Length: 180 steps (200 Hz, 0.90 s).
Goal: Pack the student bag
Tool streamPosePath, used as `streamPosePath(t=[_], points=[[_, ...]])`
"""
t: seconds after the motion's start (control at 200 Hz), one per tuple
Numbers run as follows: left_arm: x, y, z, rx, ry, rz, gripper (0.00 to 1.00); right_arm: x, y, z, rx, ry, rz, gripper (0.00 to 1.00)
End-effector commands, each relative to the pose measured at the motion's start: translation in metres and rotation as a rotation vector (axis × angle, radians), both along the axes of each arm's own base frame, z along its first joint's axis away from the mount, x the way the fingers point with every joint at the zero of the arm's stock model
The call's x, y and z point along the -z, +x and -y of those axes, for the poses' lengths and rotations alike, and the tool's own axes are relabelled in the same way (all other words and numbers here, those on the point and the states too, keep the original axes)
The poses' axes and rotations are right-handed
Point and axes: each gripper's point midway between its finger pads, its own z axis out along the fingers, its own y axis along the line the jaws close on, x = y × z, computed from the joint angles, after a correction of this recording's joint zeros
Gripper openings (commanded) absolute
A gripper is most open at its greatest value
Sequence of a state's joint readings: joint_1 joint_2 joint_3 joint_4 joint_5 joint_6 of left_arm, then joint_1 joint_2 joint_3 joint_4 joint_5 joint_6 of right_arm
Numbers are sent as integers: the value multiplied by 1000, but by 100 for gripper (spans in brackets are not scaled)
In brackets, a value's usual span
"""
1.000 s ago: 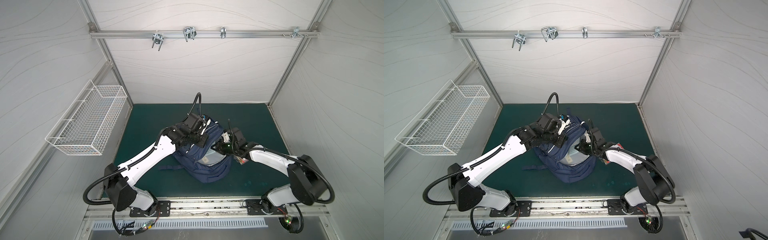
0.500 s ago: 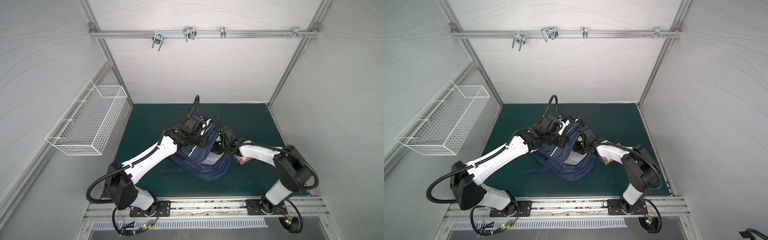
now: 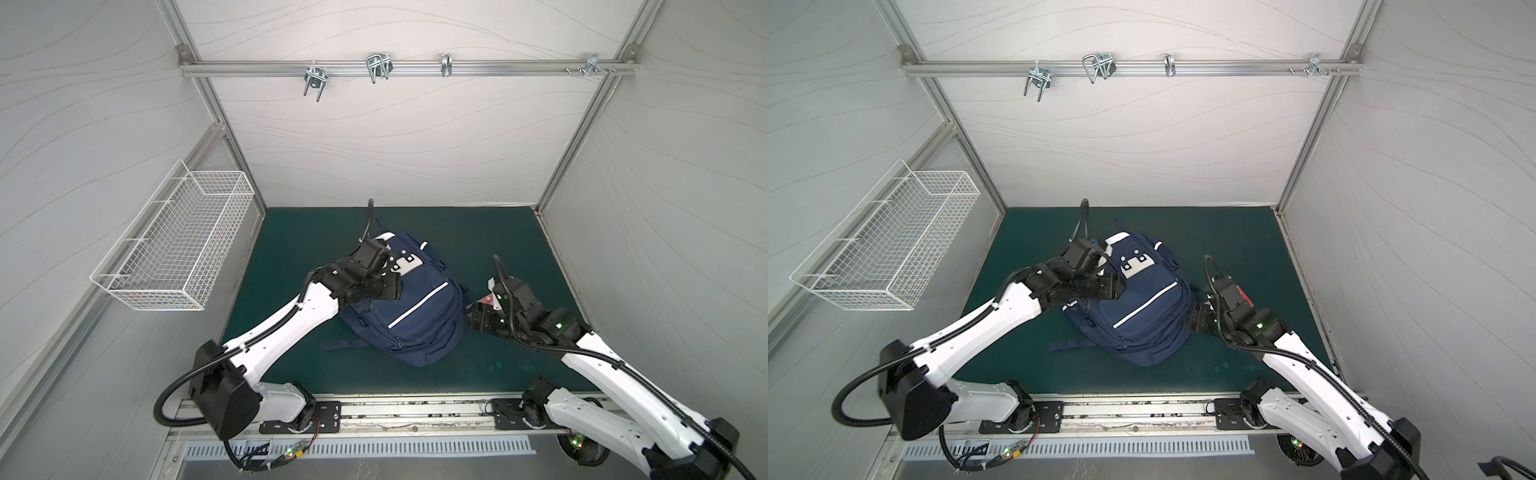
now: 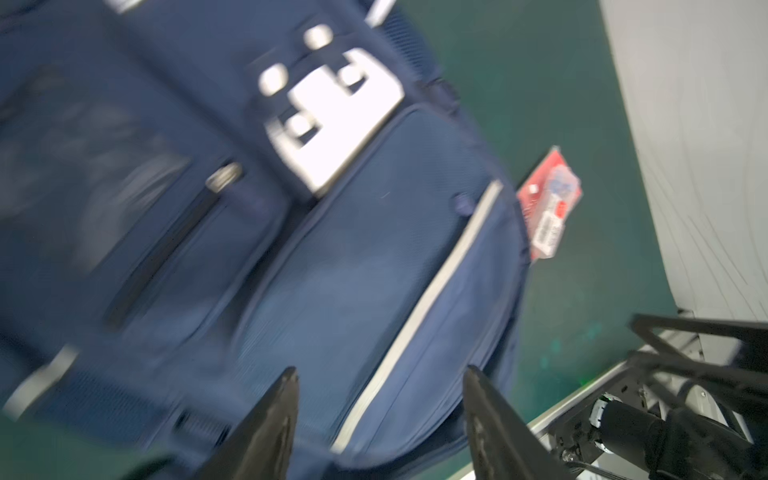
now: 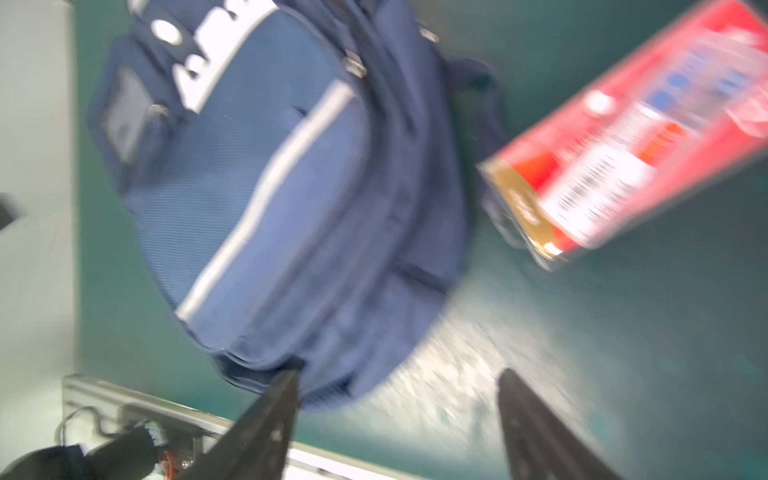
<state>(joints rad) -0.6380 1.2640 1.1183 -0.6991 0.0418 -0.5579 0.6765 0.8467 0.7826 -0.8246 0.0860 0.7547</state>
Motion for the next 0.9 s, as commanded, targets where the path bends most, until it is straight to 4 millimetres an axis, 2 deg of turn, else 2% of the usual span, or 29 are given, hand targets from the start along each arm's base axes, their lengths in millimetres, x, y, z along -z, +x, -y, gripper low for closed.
streamPosePath(t=[0.0, 0.105, 0.195, 0.3, 0.405, 0.54, 0.58, 0.76, 0.82, 0.896], points=[[15, -29, -32, -142, -7, -117, 60, 18, -25, 20, -28, -118, -79, 64], [37, -56, -29, -170, -104, -223, 61, 7, -30, -13, -152, -42, -25, 55], [56, -65, -28, -211, -163, -271, 64, 0, -32, -38, -236, -30, 9, 48], [63, -62, -9, -210, -291, -293, 66, 0, -36, -63, -311, -51, 21, 41], [68, -55, 0, -248, -353, -311, 67, 2, -43, -87, -380, -55, 21, 36], [66, -40, 12, -274, -442, -281, 67, 6, -54, -107, -452, -87, 30, 32], [71, -37, 13, -297, -443, -292, 67, 8, -57, -111, -464, -90, 28, 31], [106, -34, 19, -327, -384, -390, 55, 11, -67, -118, -500, -108, 45, 31], [108, -31, 24, -324, -399, -402, 48, 11, -68, -119, -503, -110, 53, 32], [98, -23, 37, -302, -445, -398, 34, 14, -70, -121, -508, -113, 52, 33]])
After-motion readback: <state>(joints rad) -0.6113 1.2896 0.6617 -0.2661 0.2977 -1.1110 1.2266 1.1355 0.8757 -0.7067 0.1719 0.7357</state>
